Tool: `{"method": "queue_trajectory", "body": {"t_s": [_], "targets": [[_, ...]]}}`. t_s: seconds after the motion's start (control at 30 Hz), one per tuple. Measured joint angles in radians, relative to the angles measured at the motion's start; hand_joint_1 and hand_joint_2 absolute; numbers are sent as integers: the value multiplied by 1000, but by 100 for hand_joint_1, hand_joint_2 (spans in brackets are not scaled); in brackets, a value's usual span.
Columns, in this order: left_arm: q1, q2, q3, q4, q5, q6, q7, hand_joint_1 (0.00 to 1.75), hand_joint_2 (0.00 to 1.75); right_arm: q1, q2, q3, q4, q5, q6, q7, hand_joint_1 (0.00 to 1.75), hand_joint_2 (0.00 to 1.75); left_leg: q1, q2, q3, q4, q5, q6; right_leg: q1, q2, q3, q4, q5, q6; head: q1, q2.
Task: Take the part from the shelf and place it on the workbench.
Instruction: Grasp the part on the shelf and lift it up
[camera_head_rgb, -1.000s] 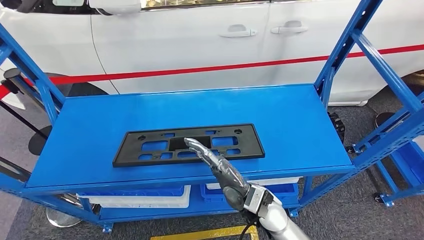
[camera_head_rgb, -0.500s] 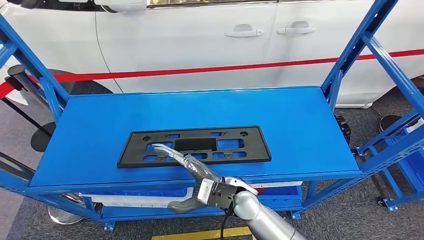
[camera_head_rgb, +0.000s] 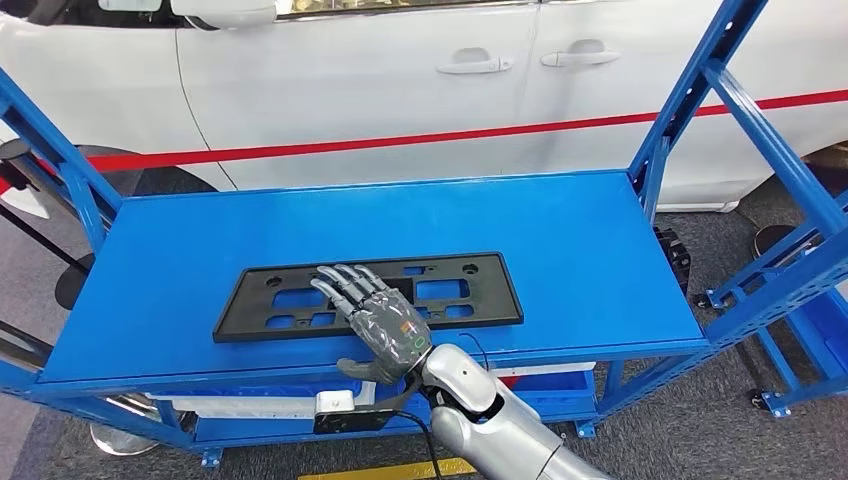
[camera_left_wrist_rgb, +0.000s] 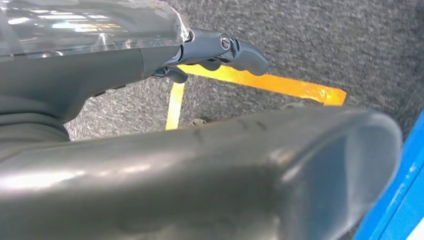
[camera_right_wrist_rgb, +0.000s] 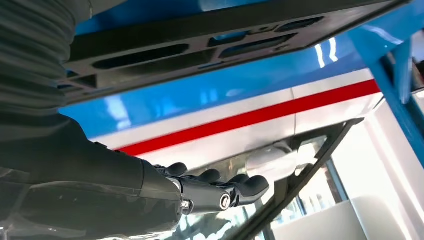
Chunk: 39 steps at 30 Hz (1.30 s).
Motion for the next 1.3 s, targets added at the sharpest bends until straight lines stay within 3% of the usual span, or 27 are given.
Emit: {"method": "queue_trajectory", "body": {"t_s": [0.1, 0.17, 0.27, 0.3, 0.33, 0.37, 0.43, 0.5, 0.57, 0.67, 0.7, 0.8, 0.87, 0.9, 0.93, 0.97, 1.03, 1.13, 1.17, 1.23, 1.27, 1.3], "targets": [[0, 0, 0, 0, -1, 1, 0, 0, 0, -8, 12, 17, 40, 74, -22, 35, 0, 175, -3, 0, 10, -23, 3, 16, 1, 1, -1, 1, -2, 14, 1, 0], [-1, -1, 0, 0, -2, 3, 0, 0, 0, -14, 20, 23, 66, 106, -24, 49, 0, 175, 2, 1, 14, -31, 8, 27, 0, 0, -10, 27, -23, 25, 1, 0], [-2, 0, 0, 0, -5, 4, 0, 0, 0, -23, 27, 27, 105, 134, -22, 58, 0, 175, 4, 1, 16, -34, 9, 35, -8, -1, -88, 195, -110, 38, 2, 0], [-2, 0, 0, 0, -6, 4, 1, 0, 0, -23, 28, 28, 117, 139, -20, 62, 0, 175, 4, 1, 16, -34, 9, 36, -11, -1, -117, 251, -128, 41, 2, 0], [-1, 0, 0, 0, -7, 5, 1, 0, 0, -23, 29, 29, 129, 144, -19, 66, 0, 175, 4, 1, 16, -34, 8, 36, -14, -1, -132, 278, -128, 43, 2, 0], [-1, 0, 0, 0, -7, 5, 1, 0, 0, -24, 30, 30, 139, 151, -19, 71, 0, 175, 4, 0, 17, -33, 7, 35, -17, -2, -128, 266, -109, 44, 2, 0], [-1, 0, 0, 0, -9, 5, 1, 0, 0, -28, 35, 30, 155, 170, -26, 87, 0, 175, 4, -1, 21, -33, 5, 31, -19, -3, -70, 142, -39, 40, 2, 0], [-2, 0, 0, 0, -11, 4, 1, 0, 0, -34, 43, 31, 169, 194, -42, 109, 0, 175, 1, -1, 22, -31, 1, 22, -14, -4, -15, 27, 1, 32, 1, 0], [-2, 0, 0, 0, -16, 4, 0, 0, 0, -37, 50, 31, 182, 219, -65, 131, 0, 175, 0, -1, 23, -32, -1, 11, -8, -3, -3, -2, 2, 25, 1, 0], [-2, 2, 0, 0, -20, 3, -1, 0, 0, -41, 63, 31, 201, 256, -98, 166, 0, 175, 3, 0, 19, -17, -17, -6, -12, -1, 3, -15, 8, 8, 0, 0], [-2, 3, 0, 0, -21, 3, -2, 0, 0, -44, 69, 31, 208, 266, -107, 176, 0, 175, 4, 1, 5, 18, -40, -9, -15, -2, 6, -20, 10, 2, 0, 0], [-1, 4, 0, 0, -27, 3, -2, 0, 0, -48, 86, 31, 234, 307, -131, 217, 0, 175, 6, 1, -83, 203, -126, -16, -11, -3, 9, -22, 8, -6, 0, 0], [1, 6, 0, 0, -29, 3, -3, 0, 0, -48, 93, 31, 253, 334, -143, 246, 0, 175, 6, 1, -112, 258, -131, -20, -10, -4, 9, -21, 7, -8, 0, 0], [1, 7, 0, 0, -31, 3, -4, 0, 0, -49, 96, 31, 261, 347, -148, 259, 0, 175, 7, 1, -106, 243, -113, -20, -10, -3, 10, -19, 6, -7, 0, 0], [1, 8, -1, 0, -32, 4, -4, 0, 0, -51, 100, 31, 269, 360, -152, 271, 0, 175, 8, 1, -84, 194, -82, -21, -10, -2, 11, -17, 4, -6, -1, 0], [1, 9, -1, 0, -34, 4, -5, 0, 0, -54, 105, 31, 277, 376, -156, 286, 0, 175, 9, 2, -54, 129, -47, -21, -11, -2, 12, -13, 1, -3, -1, 0], [-2, 11, -1, 0, -38, 4, -6, 0, 0, -66, 116, 32, 296, 421, -164, 328, 0, 175, 9, 1, 2, 13, -6, -16, -8, 0, 10, -3, -7, 5, 0, 0], [-3, 12, -2, 0, -41, 6, -8, 0, 0, -88, 131, 37, 334, 488, -165, 394, 3, 175, 6, -1, 14, -19, -5, 2, -4, 1, 6, 1, -8, 17, 2, 0], [-2, 13, -2, 0, -42, 7, -9, 0, 0, -95, 136, 40, 348, 502, -161, 413, 17, 175, 7, 0, 15, -21, -3, 7, -5, 1, 6, 4, -10, 21, 2, 0], [-4, 14, -2, 0, -42, 8, -12, 0, 0, -112, 146, 51, 377, 516, -142, 440, 93, 175, 9, 1, 16, -25, 1, 19, -8, 0, -13, 47, -40, 31, 2, 0], [-5, 14, -3, 0, -43, 9, -15, 0, 0, -120, 150, 56, 392, 519, -133, 448, 134, 175, 10, 1, 16, -26, 2, 24, -10, -1, -37, 97, -68, 36, 2, 0], [-5, 15, -3, 0, -43, 10, -17, 0, 0, -126, 153, 61, 405, 521, -126, 452, 163, 175, 9, 1, 16, -26, 1, 27, -11, -1, -69, 163, -99, 39, 2, 0]]}}
